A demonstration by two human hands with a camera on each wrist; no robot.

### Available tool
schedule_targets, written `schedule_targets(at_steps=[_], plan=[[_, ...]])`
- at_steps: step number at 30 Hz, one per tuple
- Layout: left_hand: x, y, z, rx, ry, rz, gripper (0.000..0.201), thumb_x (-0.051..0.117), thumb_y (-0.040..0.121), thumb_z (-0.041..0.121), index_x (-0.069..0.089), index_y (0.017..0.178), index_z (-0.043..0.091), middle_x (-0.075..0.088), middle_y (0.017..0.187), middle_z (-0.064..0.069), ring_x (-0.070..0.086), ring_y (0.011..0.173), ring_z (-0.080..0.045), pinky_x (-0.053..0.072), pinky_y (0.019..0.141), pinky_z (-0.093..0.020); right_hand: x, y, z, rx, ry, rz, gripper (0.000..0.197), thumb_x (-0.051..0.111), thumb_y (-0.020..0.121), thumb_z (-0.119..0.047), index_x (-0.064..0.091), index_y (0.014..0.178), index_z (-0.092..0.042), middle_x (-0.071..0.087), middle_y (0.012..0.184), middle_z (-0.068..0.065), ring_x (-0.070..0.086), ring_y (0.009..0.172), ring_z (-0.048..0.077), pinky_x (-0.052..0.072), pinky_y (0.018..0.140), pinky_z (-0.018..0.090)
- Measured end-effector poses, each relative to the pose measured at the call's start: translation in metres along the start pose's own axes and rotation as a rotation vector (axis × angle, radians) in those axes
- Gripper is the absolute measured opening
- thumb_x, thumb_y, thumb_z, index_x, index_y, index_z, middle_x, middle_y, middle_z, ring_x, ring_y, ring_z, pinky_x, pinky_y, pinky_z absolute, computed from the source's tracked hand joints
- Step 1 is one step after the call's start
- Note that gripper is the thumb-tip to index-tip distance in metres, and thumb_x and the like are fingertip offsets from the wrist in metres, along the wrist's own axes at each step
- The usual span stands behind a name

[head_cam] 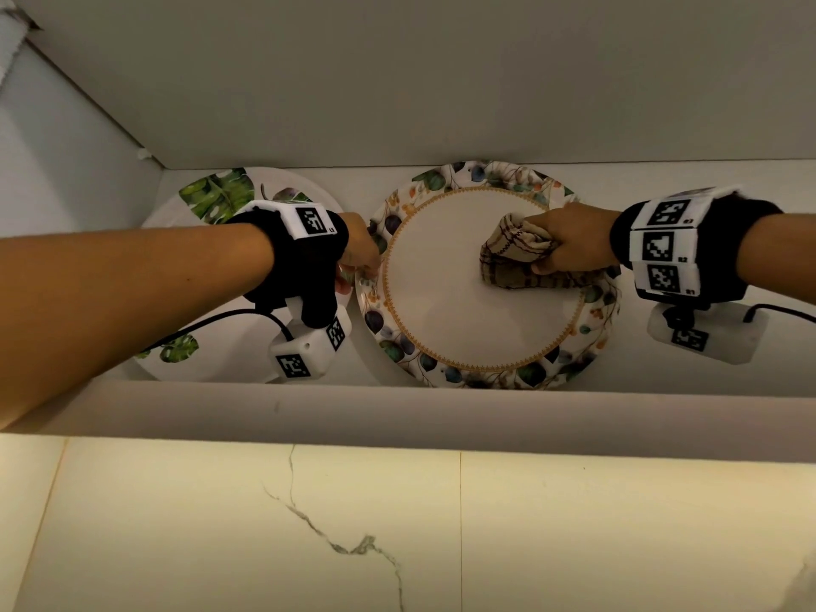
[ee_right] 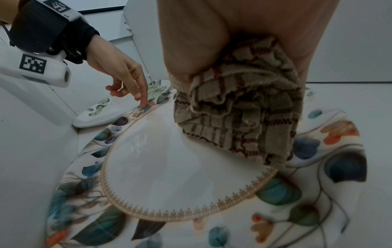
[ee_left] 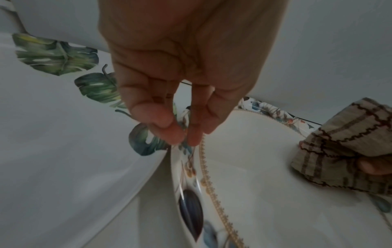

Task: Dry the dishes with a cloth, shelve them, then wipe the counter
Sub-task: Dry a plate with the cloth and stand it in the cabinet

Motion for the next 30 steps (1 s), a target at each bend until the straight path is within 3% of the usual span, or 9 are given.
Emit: schedule_targets(at_steps=[8, 11, 14, 16, 19, 20, 25, 28, 30], plan=[[-0.004, -0.003, 0.002, -0.002, -0.049, 0.025, 0.035, 0.061, 0.088, 0.013, 0.052, 0.119, 0.002, 0.049, 0.080, -0.010, 0.053, 0.060, -0.023, 0.047, 0.051, -0.029, -0.001, -0.002, 0.000, 0.003, 0.014, -0.003, 0.043, 0.061, 0.087, -0.015, 0.048, 0.128, -0.012, 0.059, 0.124, 0.014, 0.053, 0.111, 0.029, 0.036, 0.086, 0.025], [-0.006, -0.003, 0.005, 0.014, -0.108, 0.038, 0.038, 0.061, 0.088, 0.013, 0.051, 0.122, 0.000, 0.053, 0.093, -0.014, 0.056, 0.071, -0.026, 0.055, 0.072, -0.036, -0.006, -0.002, -0.001, 0.002, 0.021, 0.020, 0.041, 0.061, 0.087, -0.015, 0.049, 0.127, -0.012, 0.059, 0.123, 0.014, 0.053, 0.110, 0.029, 0.034, 0.084, 0.024], [-0.015, -0.004, 0.012, 0.056, -0.095, 0.069, 0.042, 0.063, 0.087, 0.015, 0.052, 0.125, 0.000, 0.057, 0.116, -0.017, 0.056, 0.092, -0.030, 0.051, 0.091, -0.041, -0.013, -0.004, 0.000, 0.015, 0.030, 0.038, 0.041, 0.061, 0.087, -0.014, 0.049, 0.126, -0.011, 0.058, 0.125, 0.014, 0.052, 0.112, 0.030, 0.036, 0.085, 0.025], [-0.021, -0.006, 0.019, 0.091, -0.076, 0.071, 0.042, 0.064, 0.087, 0.016, 0.055, 0.124, 0.000, 0.058, 0.116, -0.018, 0.057, 0.089, -0.029, 0.052, 0.087, -0.040, -0.017, -0.006, -0.001, 0.022, 0.033, 0.044, 0.040, 0.061, 0.087, -0.014, 0.049, 0.126, -0.010, 0.057, 0.125, 0.014, 0.051, 0.114, 0.029, 0.033, 0.083, 0.022], [-0.031, -0.011, 0.033, 0.172, -0.063, 0.083, 0.034, 0.060, 0.089, 0.018, 0.060, 0.118, 0.000, 0.059, 0.101, -0.014, 0.057, 0.075, -0.025, 0.050, 0.062, -0.031, -0.029, -0.010, -0.002, 0.031, 0.012, 0.065, 0.041, 0.061, 0.087, -0.016, 0.049, 0.126, -0.008, 0.057, 0.126, 0.016, 0.051, 0.114, 0.031, 0.037, 0.086, 0.025], [-0.036, -0.013, 0.040, 0.206, -0.039, 0.097, 0.032, 0.059, 0.090, 0.019, 0.061, 0.117, 0.002, 0.059, 0.101, -0.012, 0.057, 0.078, -0.025, 0.048, 0.059, -0.028, -0.035, -0.011, -0.002, 0.038, 0.001, 0.072, 0.043, 0.062, 0.087, -0.017, 0.049, 0.127, -0.008, 0.057, 0.126, 0.016, 0.052, 0.114, 0.031, 0.038, 0.089, 0.028], [-0.057, -0.038, 0.078, 0.391, 0.135, 0.183, 0.033, 0.055, 0.091, 0.023, 0.061, 0.121, 0.010, 0.059, 0.119, -0.010, 0.057, 0.103, -0.029, 0.047, 0.077, -0.032, -0.060, -0.028, -0.003, 0.069, -0.036, 0.066, 0.041, 0.061, 0.087, -0.018, 0.051, 0.126, -0.011, 0.060, 0.123, 0.014, 0.054, 0.109, 0.033, 0.041, 0.090, 0.032], [-0.066, -0.067, 0.098, 0.469, 0.236, 0.251, 0.033, 0.054, 0.092, 0.024, 0.062, 0.119, 0.009, 0.058, 0.109, -0.008, 0.048, 0.092, -0.022, 0.037, 0.077, -0.028, -0.080, -0.051, -0.005, 0.114, -0.011, 0.045, 0.042, 0.062, 0.087, -0.017, 0.050, 0.128, -0.014, 0.060, 0.122, 0.014, 0.054, 0.107, 0.031, 0.040, 0.088, 0.032], [-0.071, -0.090, 0.111, 0.504, 0.232, 0.254, 0.030, 0.054, 0.092, 0.023, 0.063, 0.117, 0.010, 0.061, 0.117, -0.010, 0.048, 0.091, -0.021, 0.037, 0.076, -0.028, -0.095, -0.069, -0.007, 0.128, -0.001, 0.040, 0.042, 0.062, 0.087, -0.017, 0.051, 0.128, -0.015, 0.060, 0.121, 0.012, 0.052, 0.100, 0.028, 0.037, 0.086, 0.030]])
Point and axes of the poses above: each hand's wrist, its own y-axis towards the middle knuckle, its own x-axis out of the palm, z = x × y, the point moved 8 cm from there along y, towards the middle knuckle
